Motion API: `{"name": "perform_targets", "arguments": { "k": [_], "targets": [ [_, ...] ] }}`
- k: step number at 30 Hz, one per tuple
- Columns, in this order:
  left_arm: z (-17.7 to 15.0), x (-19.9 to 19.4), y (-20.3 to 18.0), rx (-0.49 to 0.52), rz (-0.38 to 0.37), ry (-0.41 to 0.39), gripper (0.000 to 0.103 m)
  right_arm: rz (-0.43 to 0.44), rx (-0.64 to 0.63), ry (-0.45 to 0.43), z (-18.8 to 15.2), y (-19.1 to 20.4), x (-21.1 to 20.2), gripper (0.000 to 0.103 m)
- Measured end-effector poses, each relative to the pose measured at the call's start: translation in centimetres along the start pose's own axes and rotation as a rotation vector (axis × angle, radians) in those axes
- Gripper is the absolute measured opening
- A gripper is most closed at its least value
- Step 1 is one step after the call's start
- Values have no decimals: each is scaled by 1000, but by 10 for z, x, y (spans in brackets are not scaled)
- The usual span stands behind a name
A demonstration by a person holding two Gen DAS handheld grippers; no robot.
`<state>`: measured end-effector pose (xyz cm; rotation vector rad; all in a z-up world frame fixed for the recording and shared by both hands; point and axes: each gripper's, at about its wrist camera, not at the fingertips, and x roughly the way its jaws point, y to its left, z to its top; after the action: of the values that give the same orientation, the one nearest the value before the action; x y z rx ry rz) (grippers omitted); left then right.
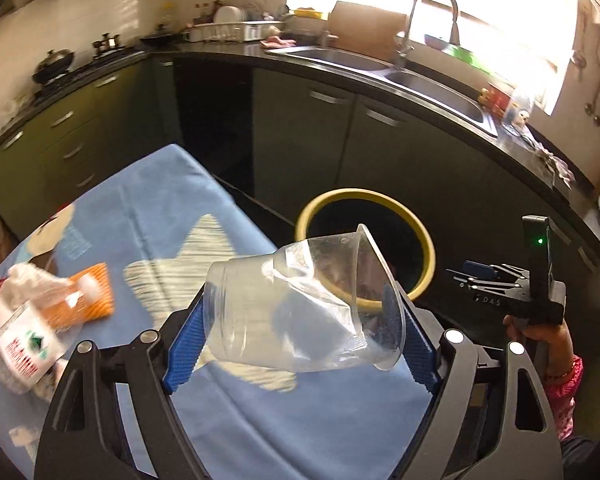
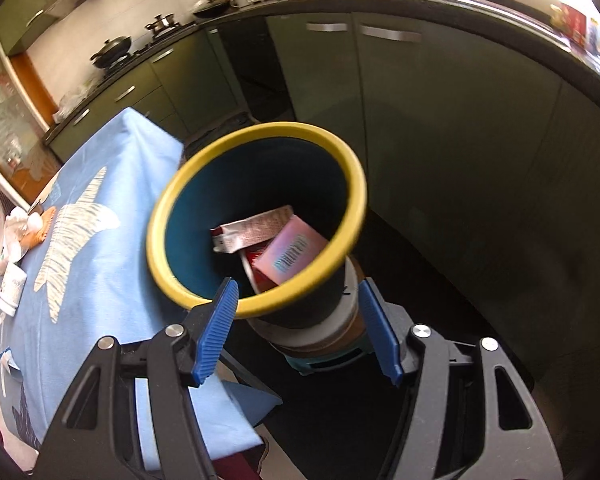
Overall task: Collect trash
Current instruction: 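Carry the plastic cup over the yellow bin and open the left gripper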
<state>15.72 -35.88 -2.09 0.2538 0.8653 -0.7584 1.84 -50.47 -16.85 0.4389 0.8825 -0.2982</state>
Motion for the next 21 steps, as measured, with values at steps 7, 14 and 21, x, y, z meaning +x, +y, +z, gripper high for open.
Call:
{"name": "perform_targets", "arguments": {
  "k": [7, 14, 21],
  "targets": [
    [48, 106, -66, 108, -115, 134, 83, 8, 54, 18, -4, -26, 9, 60],
    [64, 171, -74, 81, -90, 180, 83, 24, 95, 6, -8, -39, 6, 63],
    [62, 118, -59, 67, -93, 102, 92, 22, 98, 11, -9, -37, 7, 63]
  ]
}}
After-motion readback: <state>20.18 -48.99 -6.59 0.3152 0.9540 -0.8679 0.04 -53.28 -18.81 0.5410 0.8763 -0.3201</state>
